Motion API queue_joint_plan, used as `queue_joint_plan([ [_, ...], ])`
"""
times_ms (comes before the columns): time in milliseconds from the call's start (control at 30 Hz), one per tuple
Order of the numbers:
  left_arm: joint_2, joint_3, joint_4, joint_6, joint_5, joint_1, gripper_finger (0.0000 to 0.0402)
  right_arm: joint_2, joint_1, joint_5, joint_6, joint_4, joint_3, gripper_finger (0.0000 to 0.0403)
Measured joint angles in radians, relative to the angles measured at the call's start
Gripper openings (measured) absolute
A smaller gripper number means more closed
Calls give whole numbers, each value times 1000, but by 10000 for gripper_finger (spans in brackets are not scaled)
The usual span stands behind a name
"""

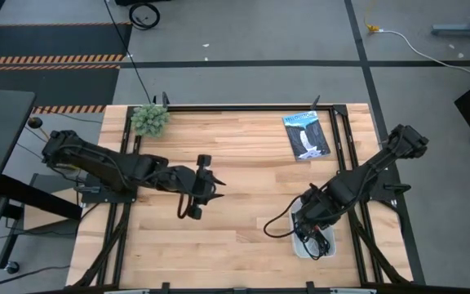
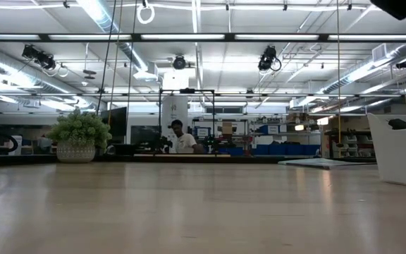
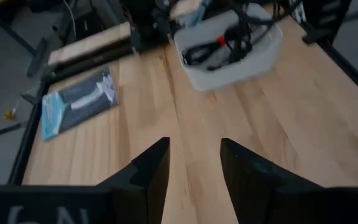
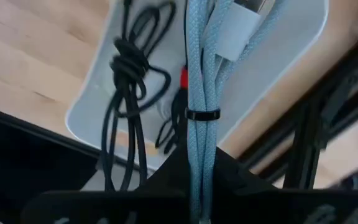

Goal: Pick and place USB-C Cables
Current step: Put the light blue charger cable into the white bin

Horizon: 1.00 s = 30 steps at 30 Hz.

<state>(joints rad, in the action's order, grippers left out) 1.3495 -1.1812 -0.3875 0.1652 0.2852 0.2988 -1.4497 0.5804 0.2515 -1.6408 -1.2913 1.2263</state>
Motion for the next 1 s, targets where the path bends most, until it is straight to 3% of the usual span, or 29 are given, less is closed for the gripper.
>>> queue_joint_plan([
  [167, -4, 0, -79, -15, -2, 16, 150, -26, -3, 82, -62, -3, 0, 29],
  [567, -2, 1, -85, -49, -1, 38, 150, -39, -27, 84, -67, 89, -153, 32],
  [767, -2, 1, -89, -49, -2, 42, 150, -38, -27, 87, -95, 116, -231, 63],
  [1000, -2, 1, -100, -49, -2, 42, 150, -38, -27, 92, -88, 266, -269, 112],
])
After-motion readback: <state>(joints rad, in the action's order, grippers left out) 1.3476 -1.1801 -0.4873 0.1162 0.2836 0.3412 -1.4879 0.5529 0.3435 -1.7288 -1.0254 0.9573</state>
